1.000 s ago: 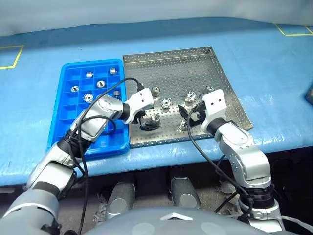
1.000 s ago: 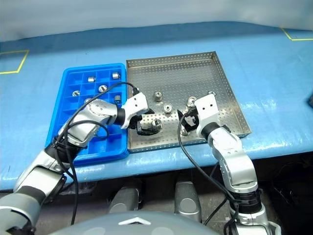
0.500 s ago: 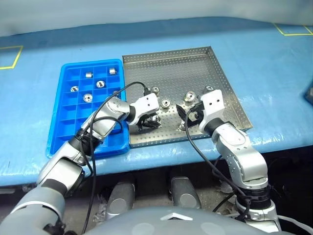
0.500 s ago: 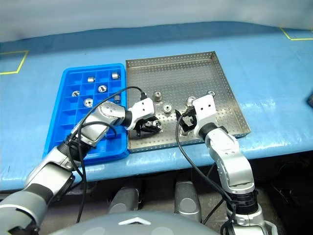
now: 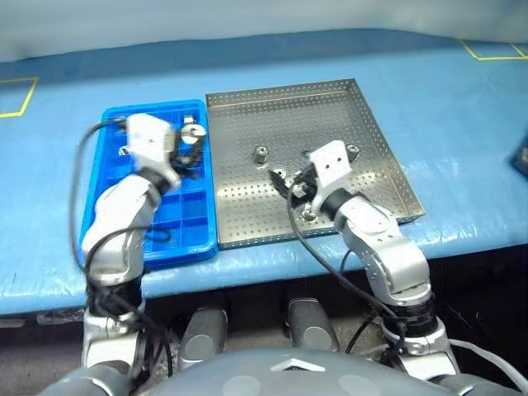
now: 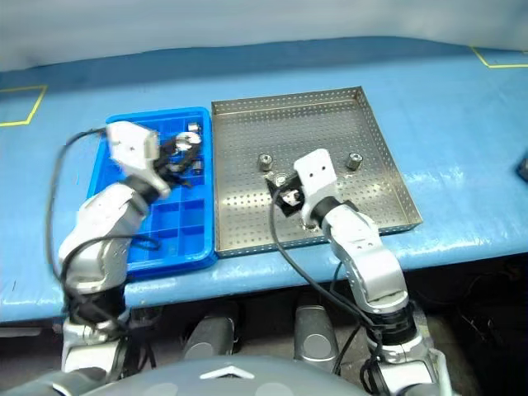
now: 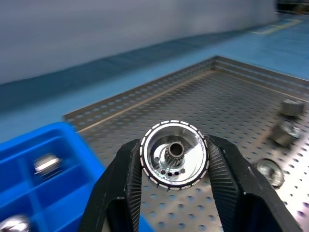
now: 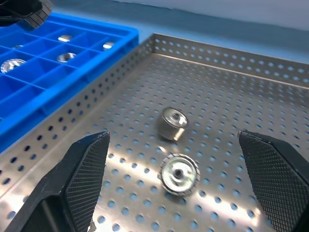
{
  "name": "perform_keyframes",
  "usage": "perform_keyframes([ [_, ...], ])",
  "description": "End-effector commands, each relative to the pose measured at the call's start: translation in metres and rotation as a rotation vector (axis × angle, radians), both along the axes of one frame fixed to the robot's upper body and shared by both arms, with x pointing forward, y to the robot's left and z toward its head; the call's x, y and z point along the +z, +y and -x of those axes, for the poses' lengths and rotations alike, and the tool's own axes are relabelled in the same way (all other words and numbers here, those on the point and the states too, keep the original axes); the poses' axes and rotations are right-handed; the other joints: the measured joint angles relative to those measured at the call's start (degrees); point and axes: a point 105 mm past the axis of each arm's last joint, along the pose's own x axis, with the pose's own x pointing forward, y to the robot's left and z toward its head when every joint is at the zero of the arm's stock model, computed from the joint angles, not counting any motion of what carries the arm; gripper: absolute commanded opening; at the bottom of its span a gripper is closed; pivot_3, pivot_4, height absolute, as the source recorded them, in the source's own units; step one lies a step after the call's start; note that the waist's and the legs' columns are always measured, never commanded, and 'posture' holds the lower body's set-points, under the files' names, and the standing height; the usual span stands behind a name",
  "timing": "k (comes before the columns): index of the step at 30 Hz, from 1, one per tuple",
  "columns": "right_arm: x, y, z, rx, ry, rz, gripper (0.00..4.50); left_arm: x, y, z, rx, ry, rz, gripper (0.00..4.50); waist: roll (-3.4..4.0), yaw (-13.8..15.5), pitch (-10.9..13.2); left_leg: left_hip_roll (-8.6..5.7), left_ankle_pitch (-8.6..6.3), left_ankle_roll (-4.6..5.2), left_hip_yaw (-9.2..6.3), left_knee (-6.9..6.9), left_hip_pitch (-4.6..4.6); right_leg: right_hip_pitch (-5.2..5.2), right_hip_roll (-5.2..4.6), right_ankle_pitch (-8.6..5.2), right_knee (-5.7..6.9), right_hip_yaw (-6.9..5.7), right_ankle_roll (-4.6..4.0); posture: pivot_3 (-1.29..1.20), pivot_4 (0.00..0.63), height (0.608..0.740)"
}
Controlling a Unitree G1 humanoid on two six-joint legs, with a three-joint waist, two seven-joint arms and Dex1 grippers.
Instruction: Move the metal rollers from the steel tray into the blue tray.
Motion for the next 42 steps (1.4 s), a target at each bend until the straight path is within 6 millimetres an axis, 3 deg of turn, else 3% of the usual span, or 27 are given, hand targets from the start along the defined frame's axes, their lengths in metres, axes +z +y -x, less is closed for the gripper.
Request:
perform_keyframes([
  [1,0.014,0.017,0.002,0.072,-0.071,-0.022,4.5,0.017,0.03,0.016,0.203,-0.098,-0.01,1.66,-0.08,1.2,0.0,-0.02,0.0,0.0,-0.03,0.02,-0.01,0.02,0.01,0.0,0.0,-0.02,0.0,0.07,0.15,0.74],
  [8,0.013,0.038,0.004,0.172,-0.078,-0.025,4.5,-0.023,0.07,0.026,0.396,0.017,-0.04,1.66,-0.25,3.8,-0.1,-0.1,0.02,-0.01,-0.11,0.14,-0.02,0.14,0.0,0.09,-0.04,-0.07,0.09,0.12,0.15,0.74],
  [14,0.013,0.036,0.005,0.162,-0.08,-0.029,4.5,-0.047,0.078,0.019,0.424,0.103,-0.028,1.66,-0.27,4.0,-0.1,-0.07,0.03,-0.04,-0.11,0.13,-0.02,0.1,0.02,0.13,-0.04,-0.09,0.03,0.1,0.15,0.74],
  [19,0.009,0.031,0.005,0.129,-0.068,-0.031,4.5,-0.063,0.071,0.01,0.372,0.153,-0.004,1.66,-0.24,3.8,-0.1,-0.06,0.03,-0.04,-0.09,0.09,-0.01,0.09,0.02,0.13,-0.03,-0.09,0.02,0.07,0.15,0.74],
  [25,0.007,0.024,0.005,0.088,-0.059,-0.032,4.5,-0.044,0.055,0.002,0.306,0.099,0.007,3.57,-0.25,2.8,-0.1,-0.04,0.04,-0.05,-0.08,0.09,-0.01,0.08,0.01,0.13,-0.03,-0.08,0.02,0.04,0.15,0.74],
  [28,0.007,0.019,0.005,0.069,-0.057,-0.03,4.5,-0.015,0.04,-0.002,0.239,0.012,0.033,4.48,-0.29,2.5,-0.1,-0.04,0.03,-0.05,-0.09,0.09,-0.04,0.05,0.01,0.13,-0.04,-0.09,0.02,0.02,0.15,0.74],
  [30,0.006,0.014,0.005,0.049,-0.056,-0.031,4.5,0.008,0.021,-0.006,0.138,-0.05,0.095,4.48,-0.29,2.5,-0.1,-0.04,0.03,-0.05,-0.09,0.09,-0.06,0.05,0.01,0.14,-0.05,-0.09,0.02,0.02,0.15,0.74],
  [33,0.004,0.003,0.005,0.011,-0.057,-0.014,4.5,0.033,-0.022,-0.012,-0.133,-0.092,0.14,4.48,-0.31,2.6,-0.1,-0.05,0.03,-0.05,-0.09,0.11,-0.08,0.06,0.01,0.14,-0.05,-0.1,0.03,0.0,0.15,0.74],
  [36,0.003,-0.005,0.005,-0.015,-0.057,-0.004,4.5,0.033,-0.052,-0.025,-0.288,-0.046,0.147,4.48,-0.31,2.3,-0.1,-0.05,0.03,-0.05,-0.05,0.12,-0.07,0.08,0.01,0.15,-0.07,-0.09,0.05,-0.01,0.15,0.74],
  [42,0.002,-0.013,0.007,-0.06,-0.074,0.015,4.5,0.009,-0.084,-0.073,-0.284,0.07,0.092,4.48,-0.31,1.1,-0.1,-0.04,0.04,-0.04,-0.04,0.12,-0.06,0.07,0.04,0.15,-0.04,-0.09,0.05,-0.05,0.15,0.74],
])
